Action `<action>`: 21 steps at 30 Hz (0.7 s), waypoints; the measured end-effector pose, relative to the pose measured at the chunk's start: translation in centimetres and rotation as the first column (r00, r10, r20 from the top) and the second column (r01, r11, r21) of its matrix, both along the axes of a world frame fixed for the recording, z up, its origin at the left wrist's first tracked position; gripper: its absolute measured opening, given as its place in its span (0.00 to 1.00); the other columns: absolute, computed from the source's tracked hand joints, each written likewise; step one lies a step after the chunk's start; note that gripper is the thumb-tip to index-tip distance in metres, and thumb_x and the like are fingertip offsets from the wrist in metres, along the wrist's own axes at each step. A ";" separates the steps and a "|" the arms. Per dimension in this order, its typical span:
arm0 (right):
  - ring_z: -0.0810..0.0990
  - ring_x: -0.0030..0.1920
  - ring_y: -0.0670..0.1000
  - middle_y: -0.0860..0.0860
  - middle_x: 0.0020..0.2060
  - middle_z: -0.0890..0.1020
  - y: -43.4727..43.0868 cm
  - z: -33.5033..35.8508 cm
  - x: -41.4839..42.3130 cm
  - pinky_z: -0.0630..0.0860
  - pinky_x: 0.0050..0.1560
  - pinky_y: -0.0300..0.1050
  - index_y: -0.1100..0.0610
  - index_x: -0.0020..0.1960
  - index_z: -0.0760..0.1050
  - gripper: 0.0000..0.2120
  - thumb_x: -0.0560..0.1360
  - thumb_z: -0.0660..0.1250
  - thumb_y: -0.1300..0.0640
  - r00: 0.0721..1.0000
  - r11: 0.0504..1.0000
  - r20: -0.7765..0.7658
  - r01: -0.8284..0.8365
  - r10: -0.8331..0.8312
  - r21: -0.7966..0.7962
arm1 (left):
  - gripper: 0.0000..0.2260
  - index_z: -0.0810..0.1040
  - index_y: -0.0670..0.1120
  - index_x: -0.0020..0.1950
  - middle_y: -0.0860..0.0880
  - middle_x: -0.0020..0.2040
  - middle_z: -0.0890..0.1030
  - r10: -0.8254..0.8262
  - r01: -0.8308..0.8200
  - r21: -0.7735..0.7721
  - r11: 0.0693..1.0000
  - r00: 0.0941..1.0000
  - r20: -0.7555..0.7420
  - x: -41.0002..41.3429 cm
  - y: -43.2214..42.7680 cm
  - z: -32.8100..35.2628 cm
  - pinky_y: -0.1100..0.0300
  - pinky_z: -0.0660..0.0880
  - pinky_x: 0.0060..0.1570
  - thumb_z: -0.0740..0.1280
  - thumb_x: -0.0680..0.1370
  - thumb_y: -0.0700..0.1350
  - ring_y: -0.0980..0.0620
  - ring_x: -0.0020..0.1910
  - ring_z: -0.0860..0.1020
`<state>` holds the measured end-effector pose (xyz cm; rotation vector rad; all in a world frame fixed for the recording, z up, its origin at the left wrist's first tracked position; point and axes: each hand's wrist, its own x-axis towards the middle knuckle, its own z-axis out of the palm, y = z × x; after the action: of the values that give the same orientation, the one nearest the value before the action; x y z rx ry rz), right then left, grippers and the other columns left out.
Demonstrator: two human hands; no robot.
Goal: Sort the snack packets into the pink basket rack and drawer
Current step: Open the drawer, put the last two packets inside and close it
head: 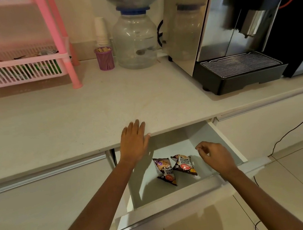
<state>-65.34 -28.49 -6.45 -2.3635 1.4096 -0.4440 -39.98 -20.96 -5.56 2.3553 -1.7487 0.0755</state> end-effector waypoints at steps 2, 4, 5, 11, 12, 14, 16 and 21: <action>0.82 0.42 0.51 0.54 0.44 0.86 0.5 0.1 0.2 0.75 0.41 0.41 0.55 0.52 0.79 0.09 0.76 0.61 0.57 1.000 0.999 0.009 0.013 -0.012 -0.041 | 0.25 0.52 0.45 0.76 0.43 0.78 0.54 0.012 -0.012 0.058 0.998 1.000 -0.003 -0.6 0.7 0.0 0.49 0.51 0.75 0.48 0.82 0.54 0.44 0.77 0.52; 0.83 0.42 0.53 0.55 0.44 0.86 1.0 0.2 0.3 0.74 0.40 0.41 0.56 0.53 0.79 0.10 0.76 0.61 0.57 1.000 0.997 -0.007 0.011 -0.011 -0.072 | 0.27 0.49 0.45 0.77 0.43 0.78 0.51 0.018 -0.017 0.099 0.995 1.000 -0.011 -1.3 1.6 0.2 0.49 0.48 0.75 0.47 0.81 0.56 0.43 0.77 0.49; 0.83 0.43 0.54 0.55 0.45 0.86 1.4 0.3 0.3 0.74 0.40 0.41 0.57 0.53 0.79 0.10 0.76 0.62 0.57 1.000 0.996 0.002 0.018 -0.017 -0.083 | 0.27 0.48 0.45 0.77 0.42 0.78 0.50 0.016 -0.014 0.115 0.993 1.000 -0.018 -1.6 2.1 0.4 0.48 0.47 0.75 0.48 0.81 0.57 0.43 0.77 0.49; 0.80 0.48 0.53 0.55 0.48 0.84 4.6 0.4 0.6 0.75 0.47 0.43 0.59 0.50 0.80 0.08 0.76 0.62 0.60 0.985 0.997 0.175 0.022 -0.009 -0.068 | 0.34 0.48 0.45 0.77 0.40 0.78 0.49 -0.012 0.037 0.153 0.988 0.987 -0.162 -3.8 6.4 1.7 0.46 0.44 0.75 0.53 0.78 0.62 0.42 0.77 0.46; 0.80 0.49 0.53 0.56 0.50 0.83 5.2 0.4 0.6 0.74 0.50 0.43 0.60 0.51 0.80 0.09 0.76 0.62 0.60 0.983 0.998 0.185 0.009 0.004 -0.069 | 0.35 0.48 0.46 0.77 0.40 0.78 0.49 -0.021 0.048 0.161 0.986 0.986 -0.164 -4.2 7.1 1.8 0.45 0.43 0.75 0.54 0.77 0.64 0.42 0.77 0.45; 0.79 0.53 0.54 0.57 0.53 0.82 6.4 0.4 0.3 0.73 0.53 0.43 0.60 0.54 0.78 0.10 0.77 0.62 0.59 0.981 0.996 0.191 -0.022 0.039 -0.090 | 0.38 0.46 0.47 0.77 0.41 0.78 0.47 -0.043 0.070 0.172 0.983 0.987 -0.156 -5.1 8.6 1.8 0.44 0.40 0.74 0.55 0.75 0.66 0.43 0.77 0.43; 0.77 0.57 0.54 0.57 0.57 0.79 7.5 0.4 -0.3 0.73 0.57 0.47 0.58 0.58 0.76 0.12 0.77 0.63 0.56 0.978 0.991 0.190 -0.066 0.087 -0.113 | 0.40 0.45 0.49 0.77 0.42 0.78 0.45 -0.062 0.089 0.150 0.985 0.983 -0.172 -6.2 9.9 1.2 0.43 0.38 0.74 0.55 0.74 0.68 0.44 0.77 0.41; 0.52 0.75 0.48 0.45 0.72 0.60 8.8 0.1 -2.7 0.53 0.73 0.54 0.47 0.71 0.61 0.30 0.72 0.58 0.36 0.932 0.932 -0.043 -0.362 0.361 -0.033 | 0.44 0.46 0.51 0.77 0.45 0.79 0.45 -0.143 0.165 0.101 0.981 0.970 -0.197 -7.8 12.5 -0.6 0.44 0.34 0.73 0.46 0.68 0.76 0.48 0.77 0.39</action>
<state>-68.02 -19.67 -6.37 -2.5999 0.9506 -0.3300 -47.74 -8.46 -6.14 2.2094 -1.8791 -0.2731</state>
